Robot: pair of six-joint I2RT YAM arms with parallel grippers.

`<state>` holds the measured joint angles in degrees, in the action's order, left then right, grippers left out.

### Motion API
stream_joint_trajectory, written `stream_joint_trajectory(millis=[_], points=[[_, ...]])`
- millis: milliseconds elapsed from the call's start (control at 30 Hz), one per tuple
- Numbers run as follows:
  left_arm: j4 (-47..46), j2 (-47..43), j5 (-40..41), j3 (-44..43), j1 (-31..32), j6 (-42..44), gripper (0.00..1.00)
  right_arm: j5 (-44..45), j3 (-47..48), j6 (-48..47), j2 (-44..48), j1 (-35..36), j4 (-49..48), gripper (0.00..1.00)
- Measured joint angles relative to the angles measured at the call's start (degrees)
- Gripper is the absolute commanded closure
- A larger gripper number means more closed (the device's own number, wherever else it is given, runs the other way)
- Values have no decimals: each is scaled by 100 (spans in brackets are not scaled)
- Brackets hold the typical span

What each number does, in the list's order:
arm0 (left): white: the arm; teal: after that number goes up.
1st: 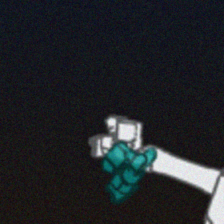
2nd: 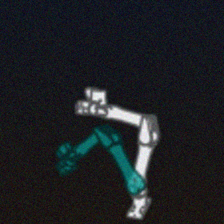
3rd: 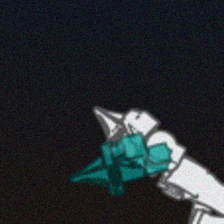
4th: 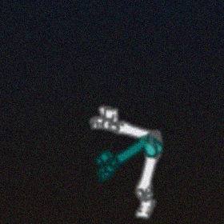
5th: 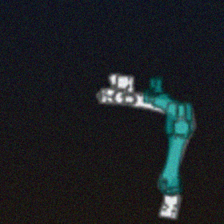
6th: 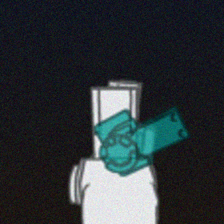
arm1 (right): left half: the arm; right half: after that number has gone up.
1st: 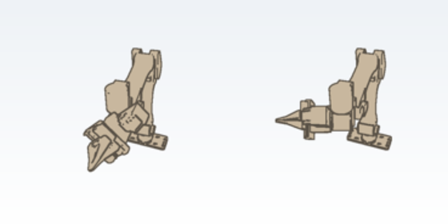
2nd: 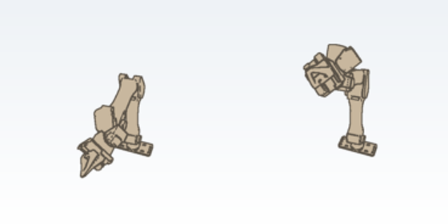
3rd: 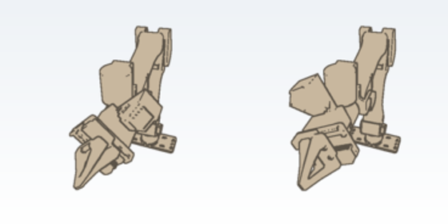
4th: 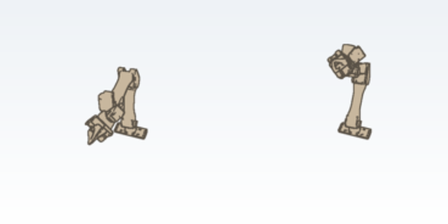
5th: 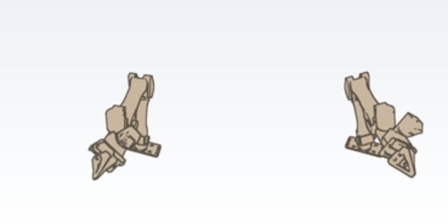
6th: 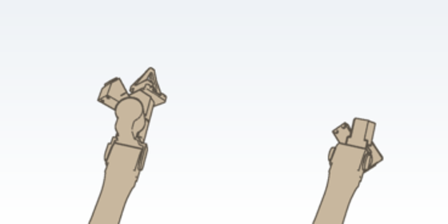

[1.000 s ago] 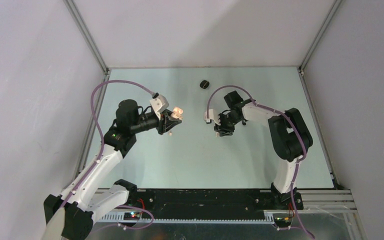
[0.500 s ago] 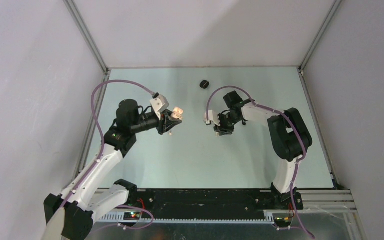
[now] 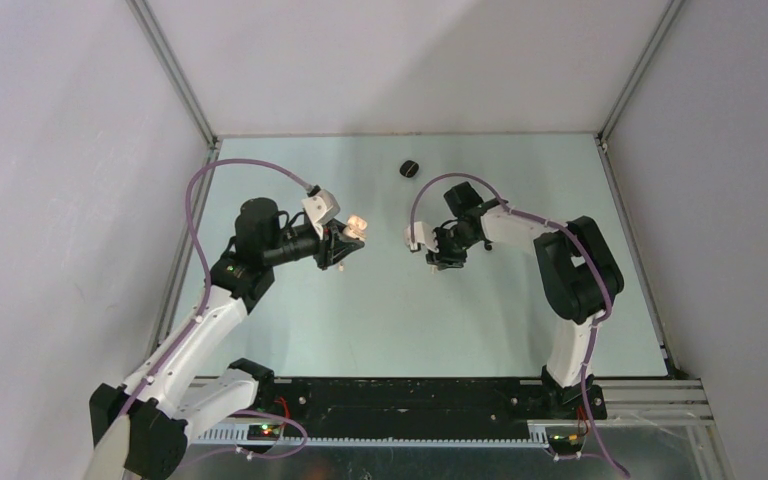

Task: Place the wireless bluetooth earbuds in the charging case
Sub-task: Pick up the earbud from the center of the board.

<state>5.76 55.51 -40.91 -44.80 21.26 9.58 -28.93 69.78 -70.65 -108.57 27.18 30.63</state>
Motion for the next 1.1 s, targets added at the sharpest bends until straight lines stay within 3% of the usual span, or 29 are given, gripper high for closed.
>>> stream_joint_trajectory(millis=[133, 367, 600, 767, 1100], points=[[2, 0, 0, 0, 0, 0, 100, 46, 4, -15, 0, 24, -39, 56], [2, 0, 0, 0, 0, 2, 100, 74, 7, -61, 0, 46, -42, 66], [57, 0, 0, 0, 0, 4, 100, 111, 9, -208, 0, 70, -11, 67], [85, 0, 0, 0, 0, 7, 99, 116, 11, -291, 0, 85, 15, 86], [90, 0, 0, 0, 0, 7, 100, 90, 22, -282, 4, 79, 13, 88]])
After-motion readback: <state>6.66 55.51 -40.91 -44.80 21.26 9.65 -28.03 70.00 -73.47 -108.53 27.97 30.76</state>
